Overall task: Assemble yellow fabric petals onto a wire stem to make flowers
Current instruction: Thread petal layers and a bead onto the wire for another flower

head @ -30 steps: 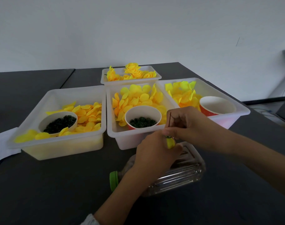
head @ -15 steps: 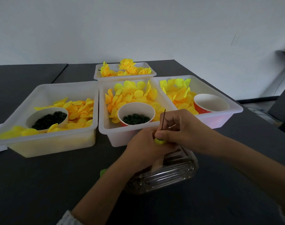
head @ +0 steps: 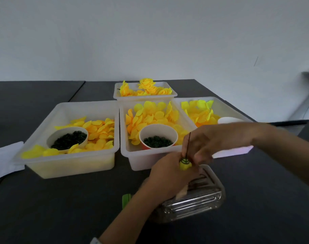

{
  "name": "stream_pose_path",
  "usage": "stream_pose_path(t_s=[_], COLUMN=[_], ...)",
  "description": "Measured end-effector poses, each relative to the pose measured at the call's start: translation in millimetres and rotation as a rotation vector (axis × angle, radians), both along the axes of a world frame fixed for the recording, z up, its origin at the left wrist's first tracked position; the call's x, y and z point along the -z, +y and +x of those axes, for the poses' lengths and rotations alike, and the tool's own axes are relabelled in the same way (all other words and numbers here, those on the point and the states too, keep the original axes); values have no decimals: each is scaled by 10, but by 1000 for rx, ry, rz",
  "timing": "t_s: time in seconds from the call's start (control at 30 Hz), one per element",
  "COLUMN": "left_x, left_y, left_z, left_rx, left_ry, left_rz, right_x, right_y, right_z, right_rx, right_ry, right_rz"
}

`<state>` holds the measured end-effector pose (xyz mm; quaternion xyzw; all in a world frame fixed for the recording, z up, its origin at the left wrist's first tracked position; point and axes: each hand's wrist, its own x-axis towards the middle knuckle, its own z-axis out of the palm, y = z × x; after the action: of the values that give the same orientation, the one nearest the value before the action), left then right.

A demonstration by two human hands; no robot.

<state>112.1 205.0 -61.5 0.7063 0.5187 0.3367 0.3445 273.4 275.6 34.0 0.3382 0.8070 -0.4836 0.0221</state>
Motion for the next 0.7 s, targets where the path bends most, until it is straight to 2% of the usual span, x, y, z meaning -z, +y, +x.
stream_pose_path(t_s=[0.07,0.13,0.2,0.3,0.4,0.47,0.6,0.7], left_x=[4,16,13,15,21,29,6,11], left_y=[0,3,1,5,15,13,-15,-6], left_z=[7,11,15,16,16,14,-14,-20], left_rx=[-29,-45,-51,-52,-52,-52,-32,27], left_ry=[12,7,14,19,3,-8,-37,-109], left_rz=[-8,-19,-19,-17,-13,-5,11,8], right_x=[-136,-96,55,312,437,453,227,-81], right_y=[243,477,630,718,742,744,725,587], right_z=[28,-30,-139,-269,-370,-391,-273,-120], right_rx=[78,279,321,344,360,357,451,503], right_ry=[-43,-66,-295,-581,-674,-630,-346,-270], right_rz=[54,382,747,866,975,983,906,890])
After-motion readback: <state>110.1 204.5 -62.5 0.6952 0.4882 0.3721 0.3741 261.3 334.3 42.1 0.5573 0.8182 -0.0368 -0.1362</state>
